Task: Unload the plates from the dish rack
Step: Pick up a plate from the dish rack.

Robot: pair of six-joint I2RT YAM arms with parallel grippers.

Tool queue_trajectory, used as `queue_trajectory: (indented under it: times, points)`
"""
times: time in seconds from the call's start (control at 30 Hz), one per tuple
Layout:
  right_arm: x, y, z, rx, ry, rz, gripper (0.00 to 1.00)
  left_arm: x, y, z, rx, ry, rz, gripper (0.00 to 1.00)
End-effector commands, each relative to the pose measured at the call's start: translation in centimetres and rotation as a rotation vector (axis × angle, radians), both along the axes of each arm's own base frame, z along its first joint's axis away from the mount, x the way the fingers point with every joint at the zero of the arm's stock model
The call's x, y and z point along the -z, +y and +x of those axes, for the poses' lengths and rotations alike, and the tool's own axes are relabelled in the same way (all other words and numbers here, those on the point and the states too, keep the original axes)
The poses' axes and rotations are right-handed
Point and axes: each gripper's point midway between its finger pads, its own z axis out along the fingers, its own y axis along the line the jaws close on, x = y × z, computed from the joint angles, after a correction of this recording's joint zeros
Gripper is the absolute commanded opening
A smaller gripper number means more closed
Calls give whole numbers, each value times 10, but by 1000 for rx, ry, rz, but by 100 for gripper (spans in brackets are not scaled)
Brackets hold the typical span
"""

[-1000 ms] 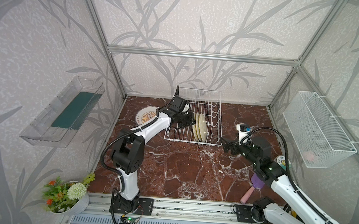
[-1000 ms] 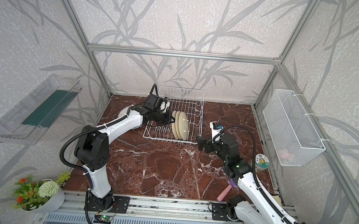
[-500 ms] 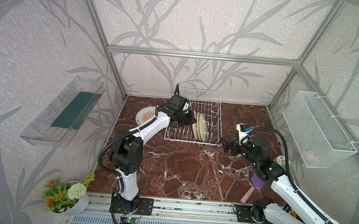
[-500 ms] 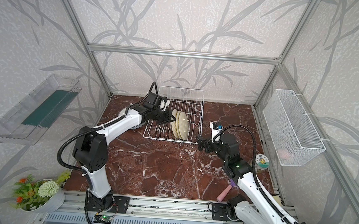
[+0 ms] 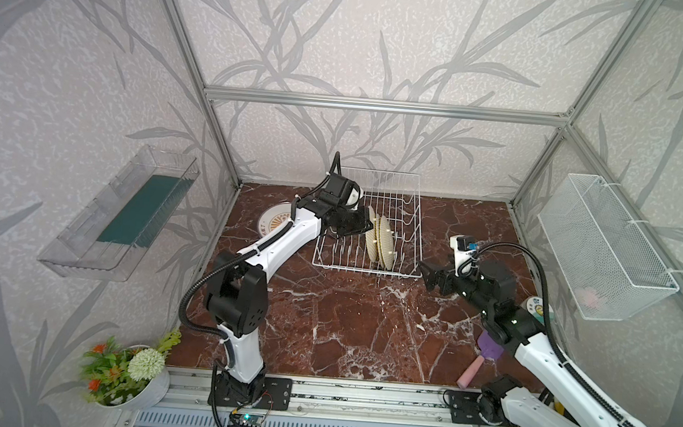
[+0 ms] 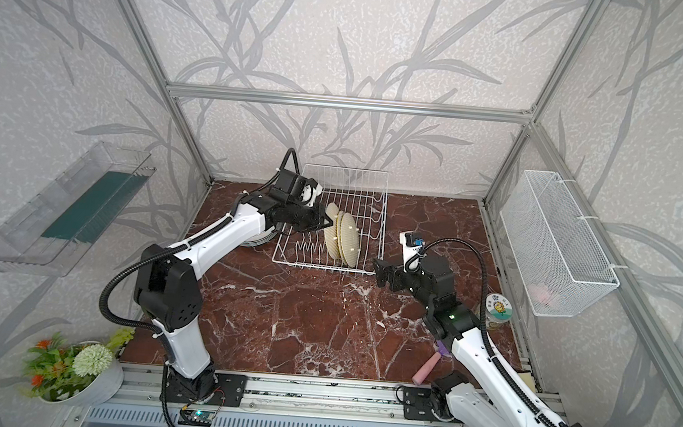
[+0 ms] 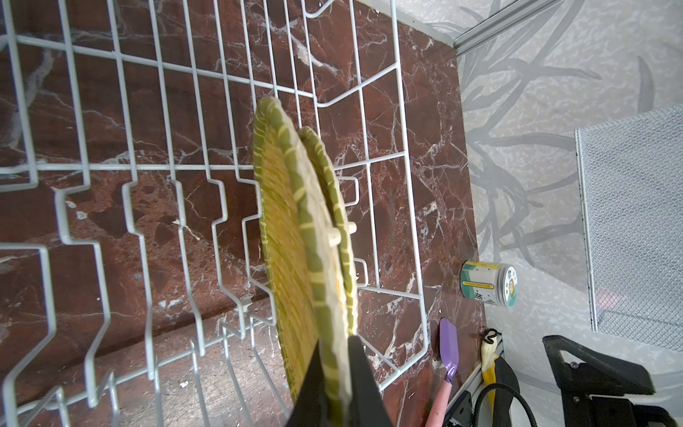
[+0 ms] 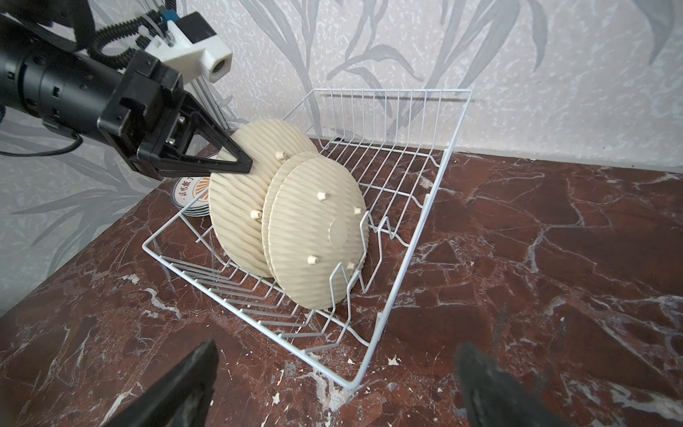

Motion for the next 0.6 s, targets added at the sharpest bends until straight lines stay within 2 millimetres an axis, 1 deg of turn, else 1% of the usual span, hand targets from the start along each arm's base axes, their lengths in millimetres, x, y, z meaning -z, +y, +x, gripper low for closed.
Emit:
queue_trajectory:
  times: [0.0, 0.2, 0.57]
  points:
    - [-19, 5, 2, -13, -45, 33, 99, -43, 1, -2, 9, -100, -17, 0]
    - [-19, 5, 2, -13, -45, 35, 99, -44, 7, -4, 6, -104, 21, 0]
    - [-22, 6, 2, -15, -47, 46, 99, -63, 16, -6, -22, -166, 25, 0]
